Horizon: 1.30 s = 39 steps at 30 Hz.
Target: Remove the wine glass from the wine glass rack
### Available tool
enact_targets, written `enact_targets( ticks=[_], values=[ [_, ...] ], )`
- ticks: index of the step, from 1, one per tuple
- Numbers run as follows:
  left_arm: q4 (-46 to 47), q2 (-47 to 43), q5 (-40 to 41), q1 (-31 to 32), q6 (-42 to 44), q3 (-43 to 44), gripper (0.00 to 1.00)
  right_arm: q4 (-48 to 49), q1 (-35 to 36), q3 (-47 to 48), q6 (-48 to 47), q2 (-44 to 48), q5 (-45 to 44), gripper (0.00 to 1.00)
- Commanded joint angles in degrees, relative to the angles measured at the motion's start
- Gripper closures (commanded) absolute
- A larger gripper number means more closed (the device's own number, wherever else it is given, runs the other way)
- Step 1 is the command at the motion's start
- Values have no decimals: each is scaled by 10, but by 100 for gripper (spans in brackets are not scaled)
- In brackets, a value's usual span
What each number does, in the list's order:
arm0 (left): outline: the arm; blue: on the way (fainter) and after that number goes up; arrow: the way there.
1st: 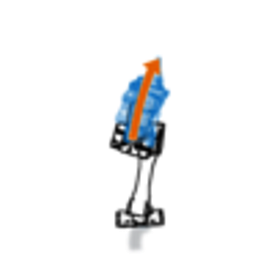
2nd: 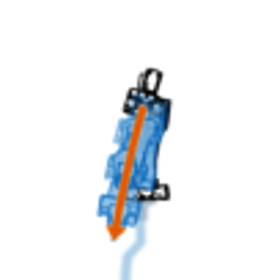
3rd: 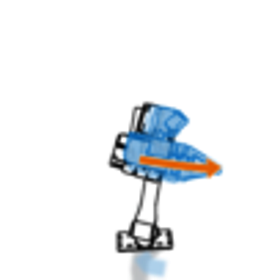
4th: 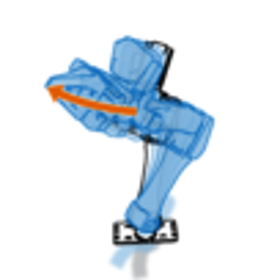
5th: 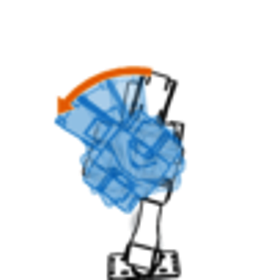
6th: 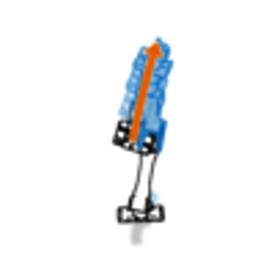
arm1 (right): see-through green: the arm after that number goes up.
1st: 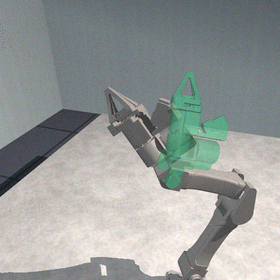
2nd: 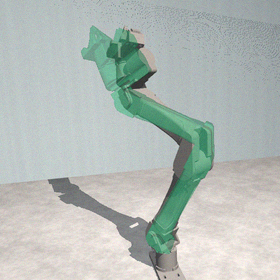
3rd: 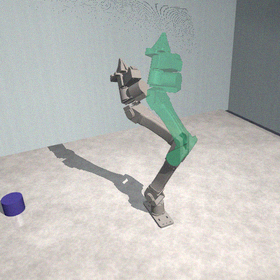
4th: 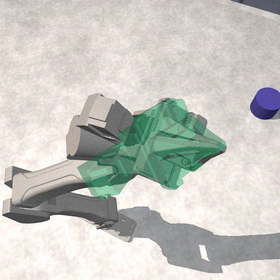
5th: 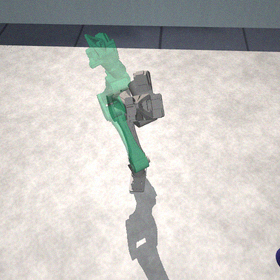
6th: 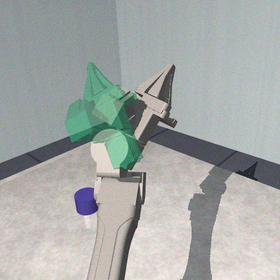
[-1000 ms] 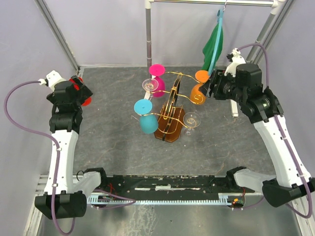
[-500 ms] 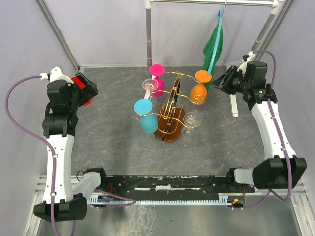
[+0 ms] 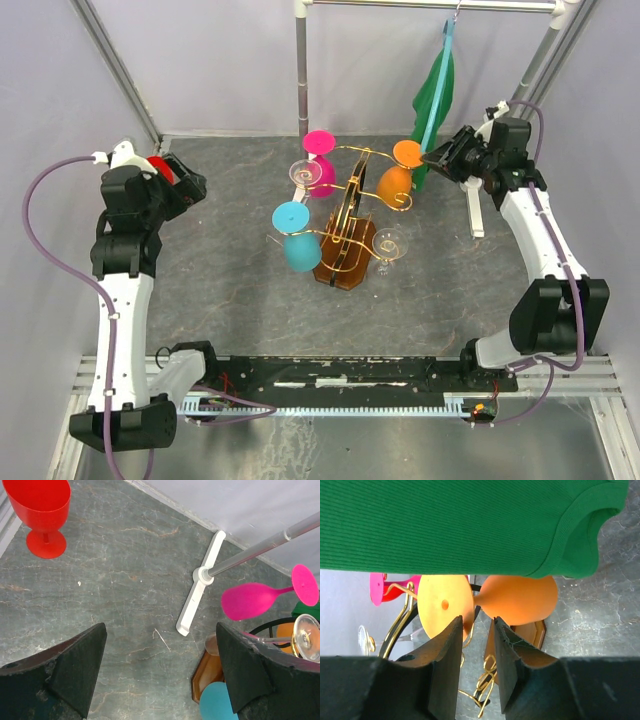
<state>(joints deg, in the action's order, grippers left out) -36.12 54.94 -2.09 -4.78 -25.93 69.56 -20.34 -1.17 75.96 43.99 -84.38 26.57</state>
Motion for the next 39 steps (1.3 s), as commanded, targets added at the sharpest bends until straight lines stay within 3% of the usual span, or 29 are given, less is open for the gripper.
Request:
enact_targets(
  ticks=[1,12,21,39],
  values=[
    [24,0,-15,-1,1,1,4,62,-3,24,17,-1,10,62],
    [27,-1,-16,-1,5,-4,4,102,-4,42,45,-36,45,64],
    [28,1,-20,-1,2,-11,4,118,-4,36,58,-30,58,98],
    [28,-6,-24,-1,4,-21,4,155,-38,-48,102,57,105,99]
  ],
)
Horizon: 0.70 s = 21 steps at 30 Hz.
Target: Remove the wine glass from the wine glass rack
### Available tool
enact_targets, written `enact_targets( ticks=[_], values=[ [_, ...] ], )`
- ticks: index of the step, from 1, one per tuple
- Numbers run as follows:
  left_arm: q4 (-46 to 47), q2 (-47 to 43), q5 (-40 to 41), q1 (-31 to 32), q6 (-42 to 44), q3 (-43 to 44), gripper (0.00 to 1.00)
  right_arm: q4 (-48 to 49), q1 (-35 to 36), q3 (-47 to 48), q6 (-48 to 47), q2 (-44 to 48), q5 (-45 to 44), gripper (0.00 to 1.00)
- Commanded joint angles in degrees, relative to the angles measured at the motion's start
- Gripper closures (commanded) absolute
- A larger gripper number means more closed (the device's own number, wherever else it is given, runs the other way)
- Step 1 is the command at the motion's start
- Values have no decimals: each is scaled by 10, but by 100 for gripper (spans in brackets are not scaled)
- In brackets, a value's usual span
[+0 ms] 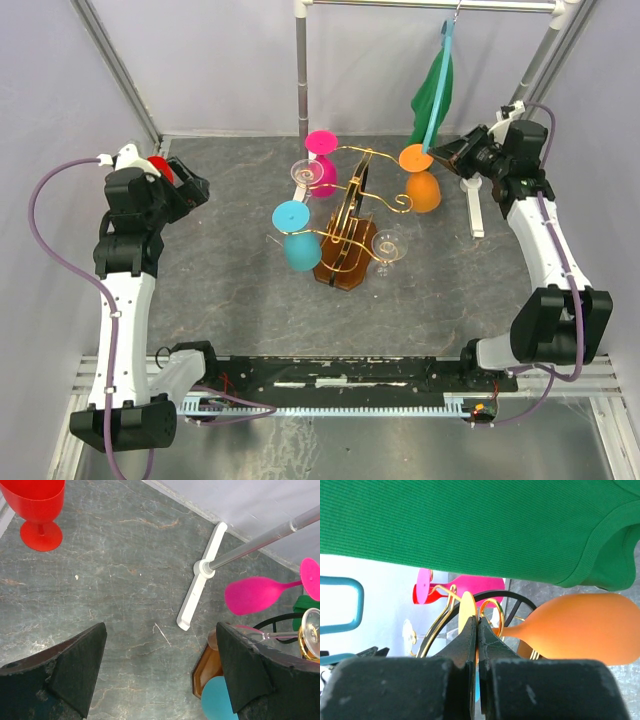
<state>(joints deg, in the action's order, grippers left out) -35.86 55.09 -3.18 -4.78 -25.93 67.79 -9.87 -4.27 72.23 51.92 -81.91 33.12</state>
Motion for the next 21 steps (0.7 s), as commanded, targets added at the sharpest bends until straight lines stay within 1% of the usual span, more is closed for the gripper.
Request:
enact_targets(
  ticks=[1,9,14,21],
  values=[
    [25,-6,-14,-1,4,-5,4,58,-7,-18,30,33,46,99],
    [28,-8,-18,-1,1,-15,4,114,-6,-29,80,20,92,99],
    [34,-8,-23,-1,-2,-23,3,145,-1,-26,100,-2,88,99],
    [35,-10,-23,-1,0,-27,3,171,9,16,115,-59,74,99]
  ],
)
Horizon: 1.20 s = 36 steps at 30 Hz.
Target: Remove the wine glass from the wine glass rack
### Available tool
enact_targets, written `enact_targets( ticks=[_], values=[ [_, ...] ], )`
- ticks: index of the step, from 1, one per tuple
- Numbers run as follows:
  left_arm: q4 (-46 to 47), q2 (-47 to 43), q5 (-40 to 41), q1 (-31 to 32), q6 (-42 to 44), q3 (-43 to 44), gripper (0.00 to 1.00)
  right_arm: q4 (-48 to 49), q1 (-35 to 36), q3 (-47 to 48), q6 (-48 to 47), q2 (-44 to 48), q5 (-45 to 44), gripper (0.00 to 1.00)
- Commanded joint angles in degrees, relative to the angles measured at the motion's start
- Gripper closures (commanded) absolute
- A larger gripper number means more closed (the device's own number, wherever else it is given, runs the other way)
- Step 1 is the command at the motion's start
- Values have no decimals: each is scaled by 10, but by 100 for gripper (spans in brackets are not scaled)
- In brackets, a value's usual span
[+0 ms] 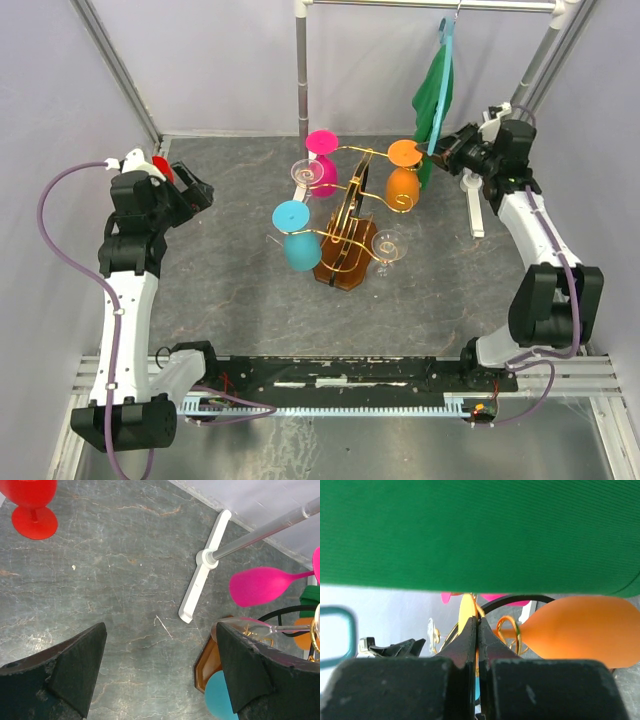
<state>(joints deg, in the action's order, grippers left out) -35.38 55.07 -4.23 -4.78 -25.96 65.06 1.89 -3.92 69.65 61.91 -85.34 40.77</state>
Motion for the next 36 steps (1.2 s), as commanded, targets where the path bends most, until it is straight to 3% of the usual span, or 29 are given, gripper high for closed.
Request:
enact_targets(
  ticks=[1,11,24,30,36],
  values=[
    [30,-10,-11,-1,0,1,3,54,6,47,15,-29,-3,99],
    [28,-9,-11,-1,3,2,3,38,4,58,-7,-31,-41,99],
    [23,-20,-9,-1,5,-3,3,-10,-62,13,-39,26,5,99],
    [16,-25,-19,-1,2,-2,3,-149,-76,17,-142,97,4,99],
    [-5,-27,-36,-1,-4,14,2,-378,-76,47,-302,187,-58,99]
  ],
)
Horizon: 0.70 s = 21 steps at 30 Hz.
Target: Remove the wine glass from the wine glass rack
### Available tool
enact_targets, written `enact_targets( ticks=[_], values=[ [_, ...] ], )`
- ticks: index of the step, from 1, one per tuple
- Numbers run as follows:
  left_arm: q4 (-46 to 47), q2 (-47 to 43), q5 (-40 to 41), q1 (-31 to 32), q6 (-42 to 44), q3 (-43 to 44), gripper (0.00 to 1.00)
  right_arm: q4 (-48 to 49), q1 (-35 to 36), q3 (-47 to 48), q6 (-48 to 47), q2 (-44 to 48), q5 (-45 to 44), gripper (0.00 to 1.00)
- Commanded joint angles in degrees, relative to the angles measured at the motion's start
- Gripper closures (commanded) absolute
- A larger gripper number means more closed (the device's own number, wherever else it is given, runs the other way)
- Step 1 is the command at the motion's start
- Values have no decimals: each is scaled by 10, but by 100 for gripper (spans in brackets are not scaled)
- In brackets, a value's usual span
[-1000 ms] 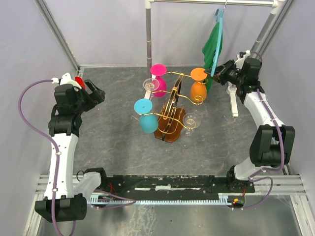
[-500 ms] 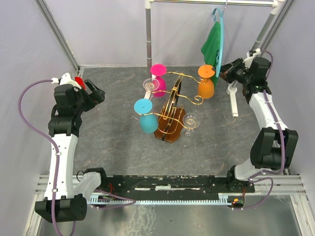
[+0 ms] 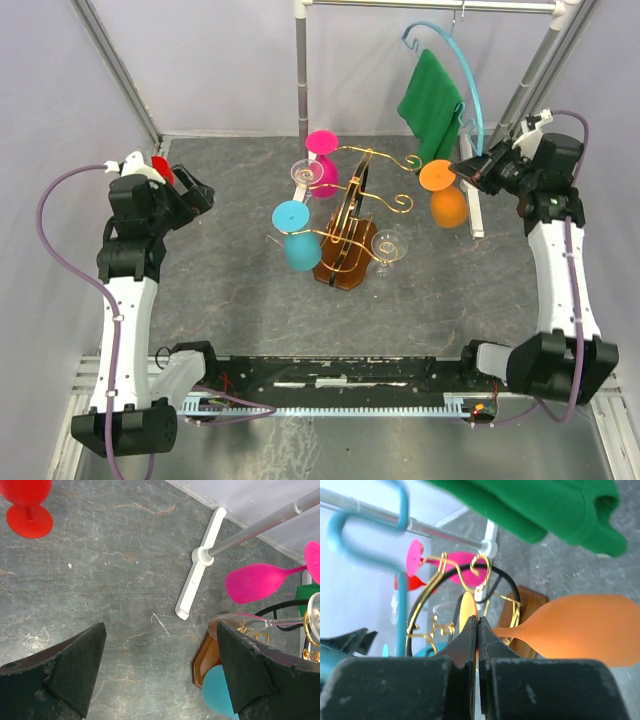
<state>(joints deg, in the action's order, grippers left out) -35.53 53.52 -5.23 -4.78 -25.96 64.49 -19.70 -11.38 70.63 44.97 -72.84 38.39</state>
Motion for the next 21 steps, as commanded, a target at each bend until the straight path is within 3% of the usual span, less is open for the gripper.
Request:
enact_targets(
  ticks=[1,5,10,15,21],
  values=[
    [-6,-13,-31,-1,-6,20,2,-207,-2,47,-161,73,-49,99],
    [-10,-17,-59,-1,-18,19,2,-320,8,64,-246,137,-114,99],
    [-16,-11,-108,0,-21,25,3,-374,54,98,-294,213,-197,99],
    [-14,-6,-149,-1,-35,31,3,-365,90,159,-324,247,-125,99],
    [5,-10,-188,-1,-81,37,5,-177,118,185,-309,269,33,99]
  ],
)
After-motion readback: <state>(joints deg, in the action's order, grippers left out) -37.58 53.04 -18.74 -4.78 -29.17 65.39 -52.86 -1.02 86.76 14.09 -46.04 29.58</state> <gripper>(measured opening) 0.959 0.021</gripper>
